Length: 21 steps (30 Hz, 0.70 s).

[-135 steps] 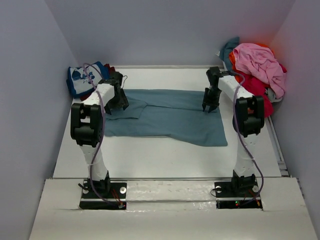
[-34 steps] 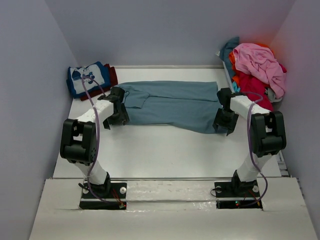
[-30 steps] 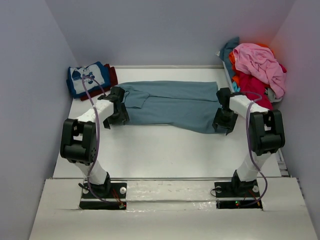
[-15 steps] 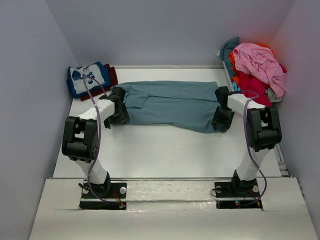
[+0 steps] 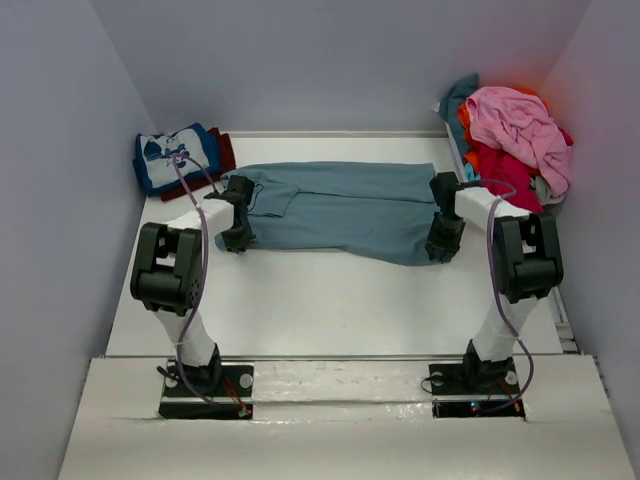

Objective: Fold and stack the t-shirts
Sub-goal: Grap the side of the flattened tshirt closest away from the robot with both arms

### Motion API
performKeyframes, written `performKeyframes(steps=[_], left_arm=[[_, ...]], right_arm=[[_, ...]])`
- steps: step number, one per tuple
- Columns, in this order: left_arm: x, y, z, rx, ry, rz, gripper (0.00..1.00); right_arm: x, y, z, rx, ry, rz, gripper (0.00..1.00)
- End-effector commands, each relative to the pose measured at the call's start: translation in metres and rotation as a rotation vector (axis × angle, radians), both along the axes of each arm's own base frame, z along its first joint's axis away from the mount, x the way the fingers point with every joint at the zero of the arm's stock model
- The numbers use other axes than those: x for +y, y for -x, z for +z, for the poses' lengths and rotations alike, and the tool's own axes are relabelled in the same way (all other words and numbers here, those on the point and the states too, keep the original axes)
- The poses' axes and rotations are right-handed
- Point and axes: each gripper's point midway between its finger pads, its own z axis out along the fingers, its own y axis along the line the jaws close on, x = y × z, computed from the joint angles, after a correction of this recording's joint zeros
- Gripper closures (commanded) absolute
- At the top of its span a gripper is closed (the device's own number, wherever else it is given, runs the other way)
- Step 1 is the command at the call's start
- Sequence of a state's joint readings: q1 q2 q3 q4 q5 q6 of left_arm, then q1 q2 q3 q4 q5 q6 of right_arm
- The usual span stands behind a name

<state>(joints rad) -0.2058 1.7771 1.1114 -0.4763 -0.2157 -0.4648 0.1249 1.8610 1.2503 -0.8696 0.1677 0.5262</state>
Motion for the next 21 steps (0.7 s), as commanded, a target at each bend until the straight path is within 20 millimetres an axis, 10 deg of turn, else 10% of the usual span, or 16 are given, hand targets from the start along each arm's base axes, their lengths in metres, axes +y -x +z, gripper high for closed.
performKeyframes(steps=[1,4,21], left_arm=[[-0.002,-0.020,0.002,-0.035,-0.002,0.010,0.80],[-0.002,-0.024,0.002,-0.033,-0.005,0.012,0.94],[0.024,-0.012,0.048,-0.184,-0.097,0.068,0.94]], right_arm=[[0.002,-0.016,0.008,-0.059,-0.008,0.015,0.60],[0.002,-0.014,0.009,-0.059,-0.006,0.016,0.60],[0.001,-0.010,0.018,-0.071,-0.009,0.016,0.79]])
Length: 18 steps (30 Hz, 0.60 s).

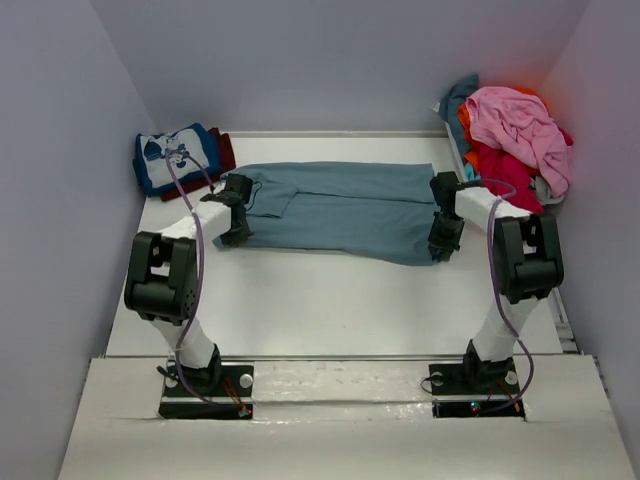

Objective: Fold and stack the t-shirts
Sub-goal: Grap the side of the flattened tshirt closest away from the robot with both arms

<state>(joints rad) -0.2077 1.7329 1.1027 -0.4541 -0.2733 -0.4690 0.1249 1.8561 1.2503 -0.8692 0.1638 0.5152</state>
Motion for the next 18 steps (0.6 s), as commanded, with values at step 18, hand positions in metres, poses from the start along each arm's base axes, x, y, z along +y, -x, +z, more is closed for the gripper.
performKeyframes(steps=[18], left_arm=[[0.024,-0.044,0.079,-0.223,-0.136,0.045,0.94]], right_arm=[[0.005,-0.063,0.066,-0.192,-0.003,0.024,0.93]])
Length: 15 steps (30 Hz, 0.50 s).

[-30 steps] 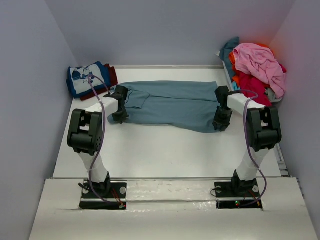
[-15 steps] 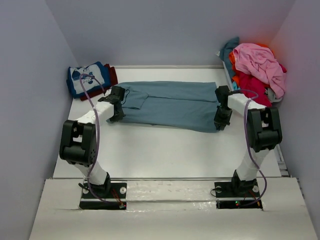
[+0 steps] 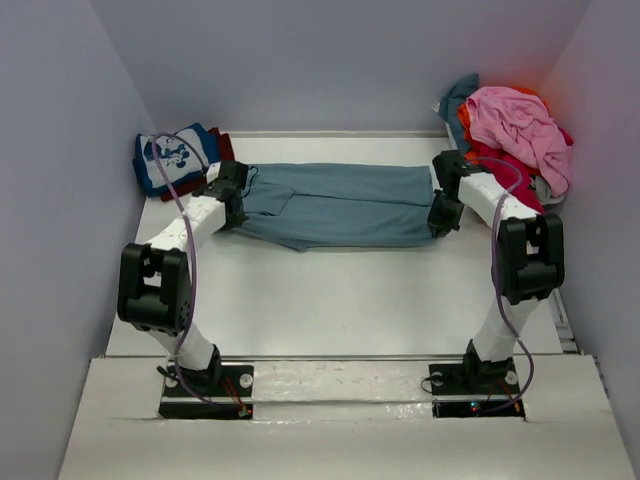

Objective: Fold and stack the t-shirts
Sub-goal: Grap the side of the flattened tshirt closest away from the robot with both arms

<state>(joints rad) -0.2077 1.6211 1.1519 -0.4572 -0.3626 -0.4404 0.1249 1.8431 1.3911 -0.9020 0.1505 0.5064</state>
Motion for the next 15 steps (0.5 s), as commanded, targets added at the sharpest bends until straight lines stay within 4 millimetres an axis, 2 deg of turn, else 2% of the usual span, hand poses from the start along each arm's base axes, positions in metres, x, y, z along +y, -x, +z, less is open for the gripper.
performKeyframes(steps=[1,3,4,6,8,9,13,15], left_arm=[[0.011,-0.031,0.030,-0.084,-0.067,0.040,0.94],[0.009,-0.040,0.030,-0.092,-0.063,0.041,0.94],[0.007,-0.048,0.037,-0.114,-0.057,0.041,0.94],[0.006,-0.057,0.031,-0.100,-0.064,0.043,0.94],[0.003,-0.069,0.037,-0.110,-0.066,0.035,0.94],[0.002,-0.073,0.026,-0.081,-0.071,0.031,0.94],[-0.002,-0.092,0.020,-0.075,-0.071,0.032,0.94],[-0.005,-0.101,0.009,-0.053,-0.073,0.027,0.94]], right_arm=[[-0.003,-0.030,0.027,-0.076,0.029,0.010,0.93],[-0.002,-0.042,0.037,-0.106,0.031,0.009,0.93],[-0.002,-0.046,0.037,-0.110,0.034,0.011,0.93],[-0.002,-0.054,0.040,-0.125,0.035,0.010,0.93],[-0.001,-0.067,0.047,-0.148,0.037,0.010,0.93],[-0.001,-0.070,0.039,-0.125,0.039,0.012,0.93],[0.000,-0.087,0.028,-0.122,0.047,0.016,0.93],[0.001,-0.095,0.020,-0.108,0.048,0.017,0.93]])
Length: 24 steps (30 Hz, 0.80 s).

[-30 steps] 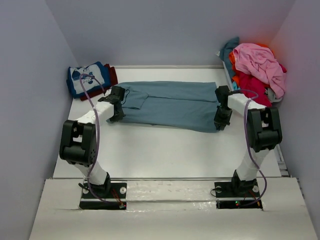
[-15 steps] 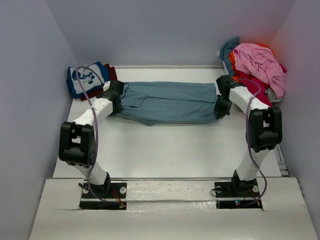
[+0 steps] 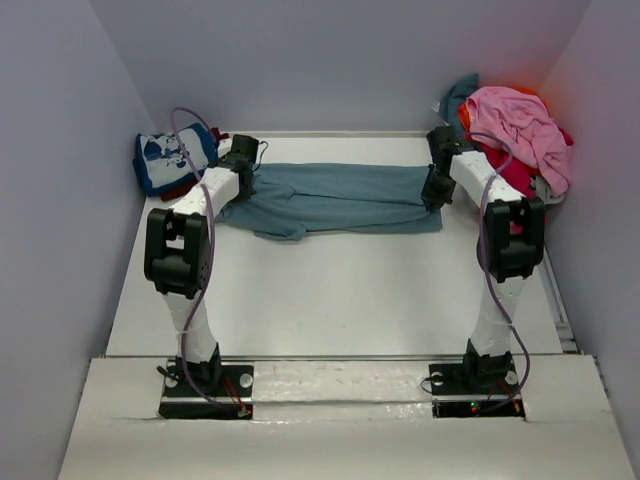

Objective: Fold and stack the t-shirts
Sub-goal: Grap the side of the flattened tshirt closest away from the robot with both arms

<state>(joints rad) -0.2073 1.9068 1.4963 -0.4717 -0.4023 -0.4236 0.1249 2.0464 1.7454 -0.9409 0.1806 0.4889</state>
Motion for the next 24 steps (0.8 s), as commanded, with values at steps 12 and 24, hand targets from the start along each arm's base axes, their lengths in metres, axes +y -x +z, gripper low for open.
performKeyframes(steps=[12,24], left_arm=[[-0.008,-0.040,-0.044,0.061,-0.005,0.000,0.84],[-0.004,-0.010,-0.002,0.003,-0.013,-0.010,0.10]], right_arm=[[0.004,-0.023,-0.031,0.034,0.000,0.008,0.93],[0.005,-0.019,-0.016,0.017,-0.005,0.033,0.79]])
